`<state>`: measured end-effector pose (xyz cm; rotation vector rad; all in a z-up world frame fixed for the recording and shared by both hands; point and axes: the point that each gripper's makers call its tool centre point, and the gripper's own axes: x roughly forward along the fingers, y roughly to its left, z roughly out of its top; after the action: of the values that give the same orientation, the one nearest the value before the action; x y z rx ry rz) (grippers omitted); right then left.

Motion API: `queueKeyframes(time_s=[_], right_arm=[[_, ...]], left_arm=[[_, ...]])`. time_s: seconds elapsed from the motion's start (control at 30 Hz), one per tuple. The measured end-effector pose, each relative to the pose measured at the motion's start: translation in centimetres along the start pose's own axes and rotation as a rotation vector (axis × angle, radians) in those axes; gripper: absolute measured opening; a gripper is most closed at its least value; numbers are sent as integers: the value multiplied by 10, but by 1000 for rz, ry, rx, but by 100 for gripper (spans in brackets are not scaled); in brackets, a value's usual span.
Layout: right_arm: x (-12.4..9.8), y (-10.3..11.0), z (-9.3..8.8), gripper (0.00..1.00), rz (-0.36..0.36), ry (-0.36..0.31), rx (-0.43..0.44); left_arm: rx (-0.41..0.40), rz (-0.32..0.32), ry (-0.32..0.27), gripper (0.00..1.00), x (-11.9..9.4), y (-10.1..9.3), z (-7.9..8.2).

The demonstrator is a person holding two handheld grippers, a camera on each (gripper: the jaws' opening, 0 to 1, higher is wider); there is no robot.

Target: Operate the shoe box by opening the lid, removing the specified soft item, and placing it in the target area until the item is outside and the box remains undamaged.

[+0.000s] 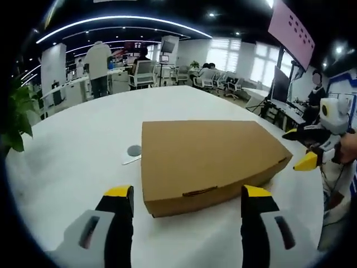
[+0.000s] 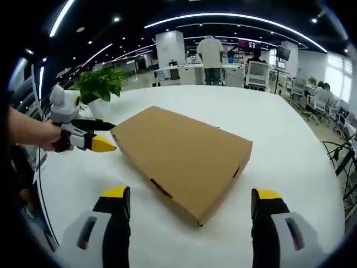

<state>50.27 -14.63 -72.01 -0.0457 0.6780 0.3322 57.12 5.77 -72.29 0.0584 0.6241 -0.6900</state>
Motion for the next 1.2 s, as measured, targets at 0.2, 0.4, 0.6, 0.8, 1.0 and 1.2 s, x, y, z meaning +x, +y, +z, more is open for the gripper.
queueKeyframes(time_s=[0.2, 0.4, 0.6, 0.8, 1.0, 1.2], right_arm=[[6, -3, -6, 84, -26, 23, 17], [12, -1, -14, 83, -51, 35, 6], [14, 0, -16, 73, -48, 47, -73], [20, -3, -6, 70, -49, 54, -129], [24, 0, -7, 66, -59, 85, -163], [26, 0, -14, 63, -61, 103, -64]], left_arm=[[15, 18, -5, 74, 1, -2, 2], [44, 13, 26, 76, 8, -7, -2], [86, 39, 61, 78, 12, -4, -12], [43, 59, 48, 75, 13, 2, -11], [73, 76, 83, 70, 14, 5, -18], [59, 78, 97, 69, 14, 4, -19]])
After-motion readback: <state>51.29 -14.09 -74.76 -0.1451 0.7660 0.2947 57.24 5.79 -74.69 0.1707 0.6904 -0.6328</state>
